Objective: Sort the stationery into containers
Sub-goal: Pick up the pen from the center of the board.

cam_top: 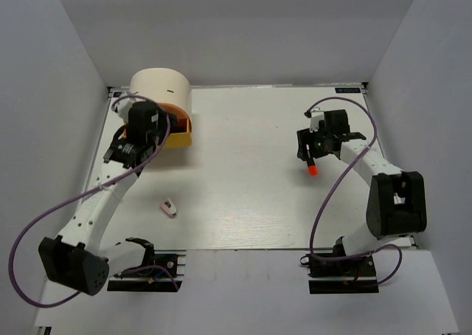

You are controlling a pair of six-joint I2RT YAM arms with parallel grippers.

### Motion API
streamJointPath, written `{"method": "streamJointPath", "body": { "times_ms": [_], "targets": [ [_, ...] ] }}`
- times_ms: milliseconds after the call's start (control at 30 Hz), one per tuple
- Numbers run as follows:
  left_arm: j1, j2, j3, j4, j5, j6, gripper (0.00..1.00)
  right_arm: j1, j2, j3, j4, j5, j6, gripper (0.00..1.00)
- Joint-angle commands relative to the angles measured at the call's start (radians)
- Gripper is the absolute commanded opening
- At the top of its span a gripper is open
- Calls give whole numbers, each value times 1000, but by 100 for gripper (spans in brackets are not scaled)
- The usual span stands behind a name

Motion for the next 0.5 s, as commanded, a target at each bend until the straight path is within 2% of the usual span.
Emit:
{"method": "streamJointPath", "body": {
  "times_ms": [0, 33, 133, 300, 467],
  "targets": [
    [-4, -127, -145, -64, 125, 168, 64, 0, 55, 86, -103, 22, 22, 70],
    [-4, -199, -211, -64, 134, 168, 75, 0, 76, 108, -119, 30, 25, 70],
    [-4, -295, -315, -105, 134, 168, 79, 1, 131, 125, -131, 77, 31, 69],
    [-4, -466, -422, -149, 125, 149, 79, 0, 202, 131, -113, 146, 22, 64],
    [-4, -531, -488, -172, 114, 128, 81, -2, 283, 160, -100, 192, 20, 63]
  ]
}}
